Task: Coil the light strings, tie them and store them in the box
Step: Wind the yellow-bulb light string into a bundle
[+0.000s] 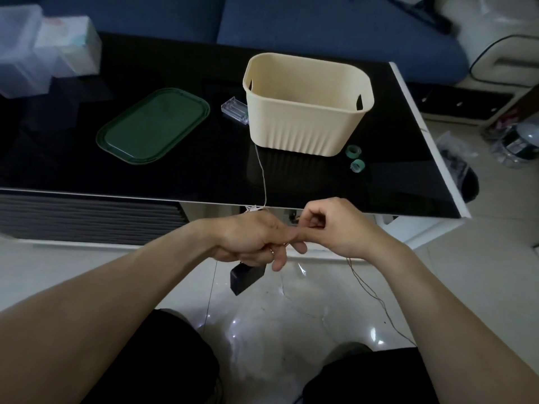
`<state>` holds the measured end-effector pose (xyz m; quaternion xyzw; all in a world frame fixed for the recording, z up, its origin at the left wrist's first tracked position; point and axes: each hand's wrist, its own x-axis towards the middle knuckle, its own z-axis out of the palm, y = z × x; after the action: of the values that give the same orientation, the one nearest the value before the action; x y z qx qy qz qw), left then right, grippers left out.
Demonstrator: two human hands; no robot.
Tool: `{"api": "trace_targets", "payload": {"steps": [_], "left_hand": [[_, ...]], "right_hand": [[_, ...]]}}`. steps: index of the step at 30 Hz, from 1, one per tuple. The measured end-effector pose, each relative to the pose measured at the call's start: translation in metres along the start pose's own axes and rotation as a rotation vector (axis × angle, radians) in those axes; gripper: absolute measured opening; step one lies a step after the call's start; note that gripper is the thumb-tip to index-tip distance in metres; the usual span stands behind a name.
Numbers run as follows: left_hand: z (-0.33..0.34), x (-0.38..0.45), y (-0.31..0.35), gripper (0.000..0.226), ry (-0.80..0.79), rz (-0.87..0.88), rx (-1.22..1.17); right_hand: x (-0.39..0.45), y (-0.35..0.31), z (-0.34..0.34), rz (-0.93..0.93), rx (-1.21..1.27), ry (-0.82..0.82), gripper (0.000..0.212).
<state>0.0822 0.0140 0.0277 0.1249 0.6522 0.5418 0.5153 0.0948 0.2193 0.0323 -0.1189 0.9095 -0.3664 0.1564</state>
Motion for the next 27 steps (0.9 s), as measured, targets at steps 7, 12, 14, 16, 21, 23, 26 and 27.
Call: {"api": "trace_targets", "payload": {"steps": [7, 12, 14, 16, 21, 23, 26, 27], "left_hand": [[-0.001, -0.001, -0.001, 0.039, 0.002, -0.059, 0.086], [-0.005, 0.000, 0.001, 0.038, 0.089, 0.056, -0.201], [-0.006, 0.000, 0.004, 0.029, 0.108, 0.124, -0.364], [-0.008, 0.001, 0.008, 0.025, 0.190, 0.198, -0.527], [-0.017, 0.001, 0.014, 0.032, 0.417, 0.352, -0.812], [-0.019, 0.002, 0.014, 0.033, 0.507, 0.369, -0.837], [-0.021, 0.003, 0.014, 0.033, 0.600, 0.378, -0.869], [-0.020, 0.003, 0.015, 0.032, 0.617, 0.381, -0.875]], "right_hand": [[0.001, 0.007, -0.004, 0.021, 0.008, 0.010, 0.027], [0.003, 0.010, -0.003, 0.068, -0.036, 0.011, 0.032], [0.003, 0.010, -0.002, 0.112, -0.100, -0.015, 0.036], [0.004, 0.011, 0.001, 0.151, -0.138, -0.038, 0.038], [0.004, 0.008, 0.010, 0.194, -0.185, -0.139, 0.028], [0.003, 0.008, 0.014, 0.200, -0.256, -0.208, 0.025], [0.001, 0.002, 0.020, 0.194, -0.263, -0.226, 0.029], [0.001, -0.002, 0.021, 0.176, -0.272, -0.222, 0.031]]}}
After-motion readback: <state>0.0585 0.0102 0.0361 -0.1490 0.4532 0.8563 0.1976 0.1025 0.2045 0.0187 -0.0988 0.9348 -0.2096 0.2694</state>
